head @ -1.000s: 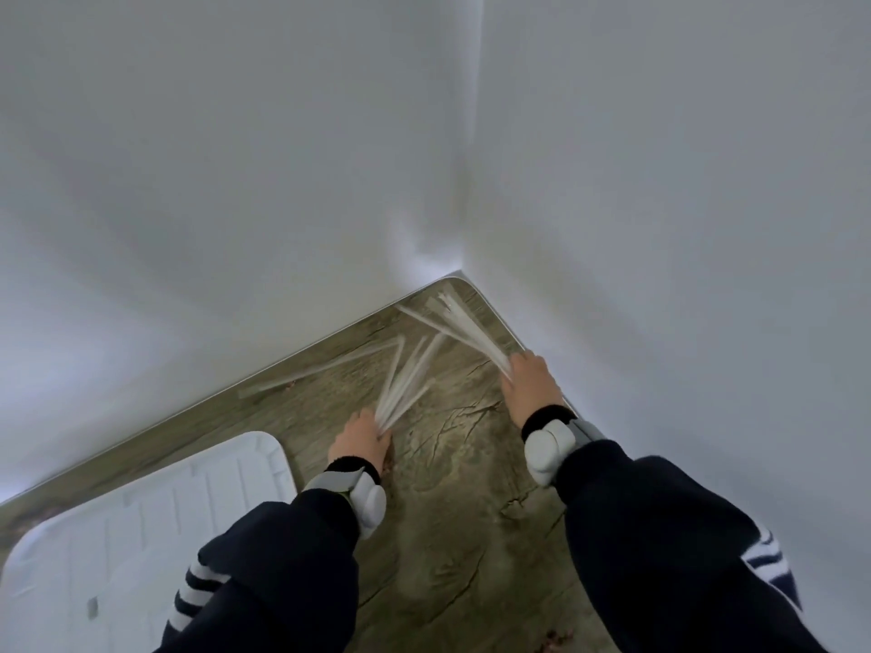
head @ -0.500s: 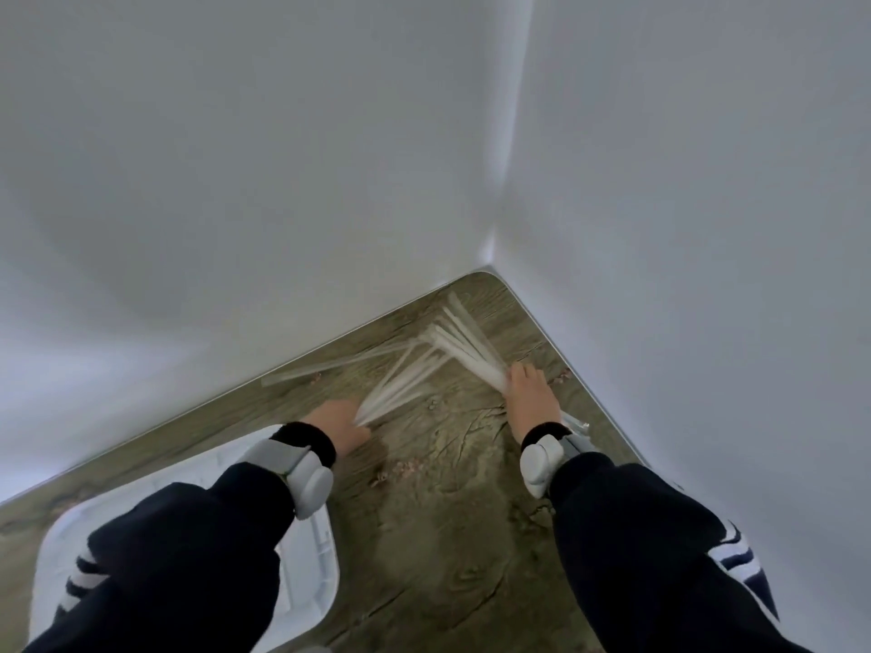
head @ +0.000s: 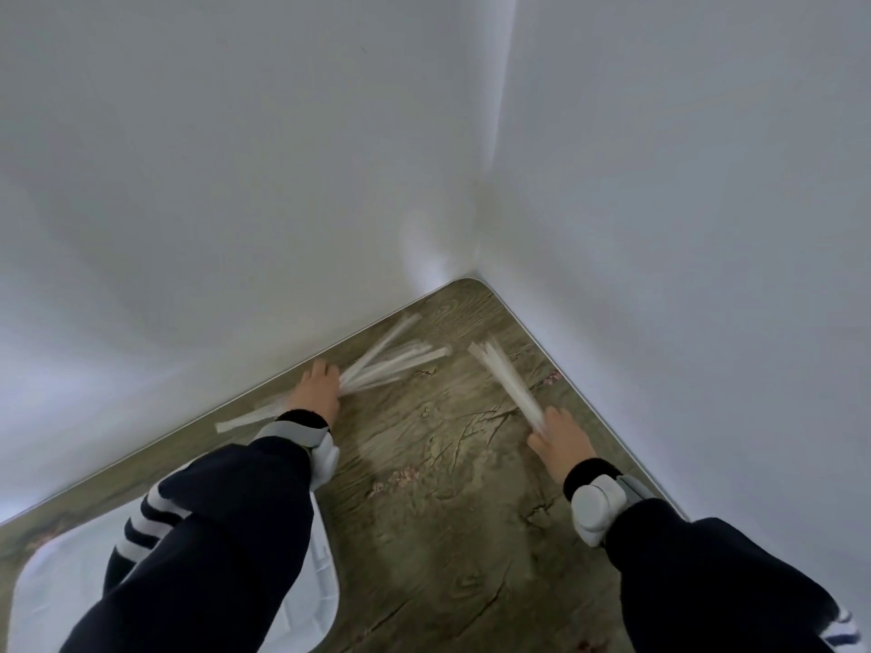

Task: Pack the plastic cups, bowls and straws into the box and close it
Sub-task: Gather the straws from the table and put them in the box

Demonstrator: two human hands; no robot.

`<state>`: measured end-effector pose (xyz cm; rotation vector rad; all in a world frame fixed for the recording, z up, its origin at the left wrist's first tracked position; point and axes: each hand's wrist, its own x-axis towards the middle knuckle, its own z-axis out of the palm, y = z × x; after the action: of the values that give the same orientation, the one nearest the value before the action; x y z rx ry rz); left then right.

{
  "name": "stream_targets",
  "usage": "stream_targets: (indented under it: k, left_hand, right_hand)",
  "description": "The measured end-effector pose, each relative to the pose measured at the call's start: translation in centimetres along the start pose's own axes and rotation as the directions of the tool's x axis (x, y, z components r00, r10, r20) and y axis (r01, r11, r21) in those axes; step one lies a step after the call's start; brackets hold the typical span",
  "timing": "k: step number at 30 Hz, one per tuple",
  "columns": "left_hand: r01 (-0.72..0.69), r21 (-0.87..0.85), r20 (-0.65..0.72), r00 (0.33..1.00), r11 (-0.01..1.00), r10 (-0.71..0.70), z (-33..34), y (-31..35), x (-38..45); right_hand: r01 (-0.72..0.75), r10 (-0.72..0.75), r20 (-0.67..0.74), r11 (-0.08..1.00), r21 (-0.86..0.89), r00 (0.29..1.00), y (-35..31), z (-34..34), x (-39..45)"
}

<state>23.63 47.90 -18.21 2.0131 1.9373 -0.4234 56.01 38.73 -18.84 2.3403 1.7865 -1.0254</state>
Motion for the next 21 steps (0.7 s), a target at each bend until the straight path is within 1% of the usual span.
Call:
stream_targets:
  k: [2, 4, 6, 8, 11, 13, 15, 17, 18, 21]
  left_hand:
    - [-0.014, 0.003, -0.027, 1.000, 1.000, 0.014, 0.5, 0.3, 0.1]
    - [-0.053, 0.004, -0.026, 0.998, 0.999, 0.053, 0.7, 0.8, -0.2]
    - [-0.124, -0.025, -0.020, 0.992, 0.992, 0.124, 1.1, 1.7, -0.7]
    - [-0.226, -0.075, -0.016, 0.974, 0.971, 0.225, 1.5, 2.9, -1.7]
    - [-0.385, -0.071, 0.014, 0.922, 0.920, 0.387, 2.1, 5.1, -3.2]
    - [-0.480, -0.036, 0.082, 0.873, 0.877, 0.481, 2.5, 6.7, -4.1]
    - [-0.547, -0.011, 0.161, 0.825, 0.837, 0.541, 2.7, 8.4, -5.3]
    - [-0.587, -0.001, 0.218, 0.790, 0.809, 0.573, 2.9, 9.9, -6.6]
    - [-0.602, -0.008, 0.224, 0.777, 0.798, 0.589, 3.1, 10.5, -7.2]
    - [-0.630, -0.073, 0.174, 0.756, 0.774, 0.631, 3.3, 10.4, -8.5]
  right_hand:
    - [-0.002, 0.002, 0.002, 0.999, 0.039, 1.000, 0.5, 0.0, -0.4]
    - [-0.017, 0.015, 0.015, 0.992, 0.124, 1.000, 0.8, 0.0, -0.9]
    - [-0.016, 0.016, 0.001, 0.978, 0.207, 1.000, 1.1, 0.0, -1.5]
    - [-0.003, 0.014, -0.041, 0.971, 0.240, 0.999, 1.5, 0.0, -2.3]
    - [0.020, 0.022, -0.147, 0.961, 0.274, 0.989, 2.2, -0.2, -3.5]
    - [0.043, 0.030, -0.211, 0.942, 0.333, 0.977, 2.5, -0.7, -4.2]
    - [0.065, 0.026, -0.227, 0.920, 0.386, 0.974, 2.4, -1.2, -4.8]
    - [0.088, -0.008, -0.209, 0.922, 0.377, 0.978, 2.1, -1.6, -5.1]
    - [0.095, -0.029, -0.189, 0.933, 0.347, 0.982, 1.9, -1.7, -5.2]
    - [0.110, -0.083, -0.129, 0.970, 0.217, 0.988, 1.2, -1.8, -5.5]
